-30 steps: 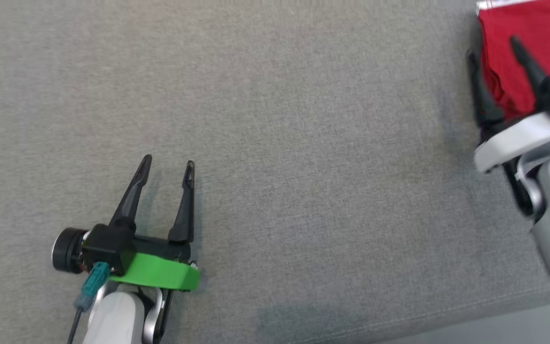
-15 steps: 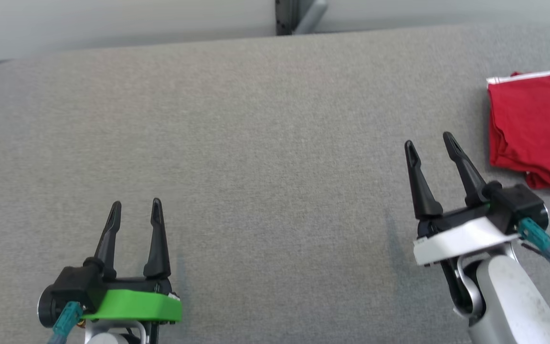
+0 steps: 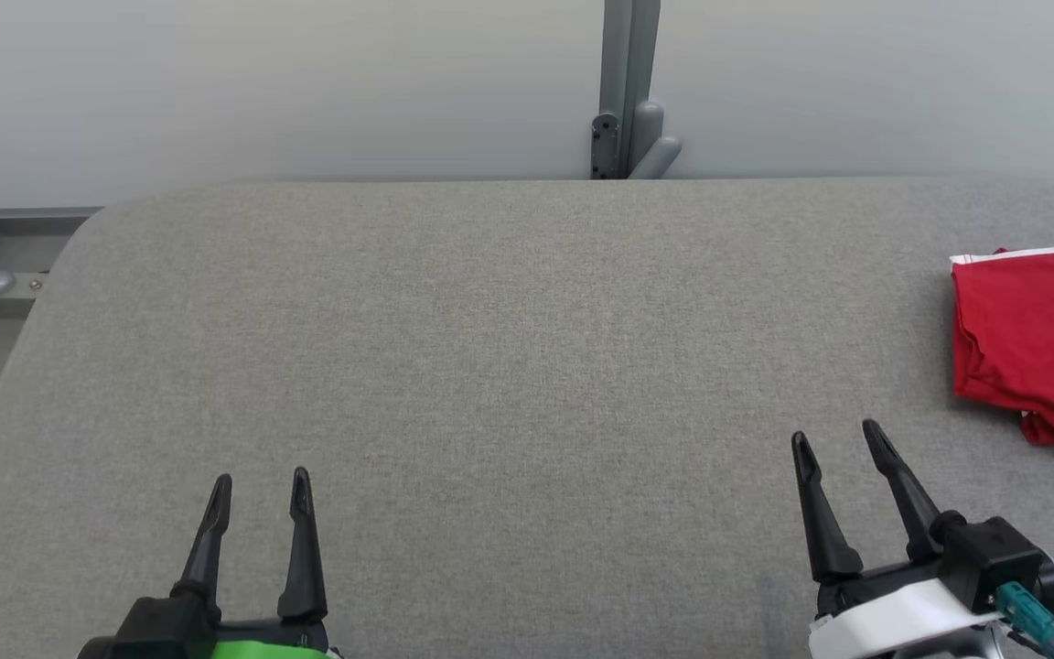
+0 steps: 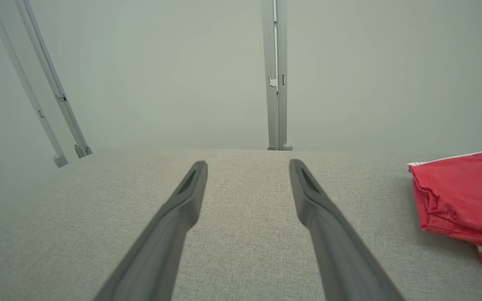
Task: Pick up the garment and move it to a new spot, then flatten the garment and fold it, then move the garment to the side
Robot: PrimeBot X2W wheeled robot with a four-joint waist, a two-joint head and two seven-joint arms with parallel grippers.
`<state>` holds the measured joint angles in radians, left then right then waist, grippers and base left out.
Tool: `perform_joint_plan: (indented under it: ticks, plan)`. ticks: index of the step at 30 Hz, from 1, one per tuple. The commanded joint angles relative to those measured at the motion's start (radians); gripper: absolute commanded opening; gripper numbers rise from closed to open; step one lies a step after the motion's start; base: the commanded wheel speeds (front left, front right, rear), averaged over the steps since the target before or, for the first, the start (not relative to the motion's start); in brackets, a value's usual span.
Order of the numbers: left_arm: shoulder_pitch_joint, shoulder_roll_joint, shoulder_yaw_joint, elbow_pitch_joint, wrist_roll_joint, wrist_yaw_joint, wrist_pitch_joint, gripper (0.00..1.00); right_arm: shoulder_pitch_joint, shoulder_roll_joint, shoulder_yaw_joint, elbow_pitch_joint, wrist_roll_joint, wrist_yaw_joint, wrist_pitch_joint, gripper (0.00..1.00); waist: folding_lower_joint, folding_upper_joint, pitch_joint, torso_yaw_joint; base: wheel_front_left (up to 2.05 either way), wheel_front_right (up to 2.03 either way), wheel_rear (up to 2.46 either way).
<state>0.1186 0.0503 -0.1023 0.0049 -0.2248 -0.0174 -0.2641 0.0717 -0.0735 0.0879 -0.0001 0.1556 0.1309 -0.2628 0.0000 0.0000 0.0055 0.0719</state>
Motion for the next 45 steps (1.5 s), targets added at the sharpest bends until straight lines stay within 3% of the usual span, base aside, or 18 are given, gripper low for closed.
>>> perform_joint_plan:
  ticks: [1, 13, 14, 17, 45]
  plan:
    - [0.016, 0.001, 0.000, 0.005, 0.008, 0.003, 0.001, 1.00, 0.019, -0.001, -0.002, 0.007, -0.005, -0.001, -0.003, 1.00, 0.0000, 0.0000, -0.025, 0.014, 0.00, 0.00, 0.00]
    - [0.025, 0.001, 0.003, 0.028, 0.026, -0.006, 0.001, 1.00, 0.061, 0.018, -0.005, 0.033, 0.009, -0.001, -0.003, 1.00, 0.0000, 0.0000, -0.036, 0.013, 0.00, 0.00, 0.00]
    - [0.020, 0.000, 0.001, 0.031, 0.023, -0.009, 0.000, 0.00, 0.051, 0.019, -0.002, 0.034, 0.008, 0.000, 0.000, 0.00, 0.0000, 0.0000, -0.036, 0.012, 0.00, 0.00, 0.00]
    - [0.023, 0.000, -0.002, 0.060, 0.022, -0.009, 0.000, 0.00, 0.055, 0.022, 0.000, 0.060, 0.010, 0.000, 0.002, 0.00, 0.0000, 0.0000, -0.036, 0.012, 0.00, 0.00, 0.00]
    - [-0.103, 0.010, 0.014, 0.155, -0.482, -0.046, 0.101, 0.00, -0.014, -0.008, -0.074, 0.112, 0.540, 0.000, 0.114, 0.00, 0.0000, 0.0000, -0.028, -0.007, 0.00, 0.00, 0.00]
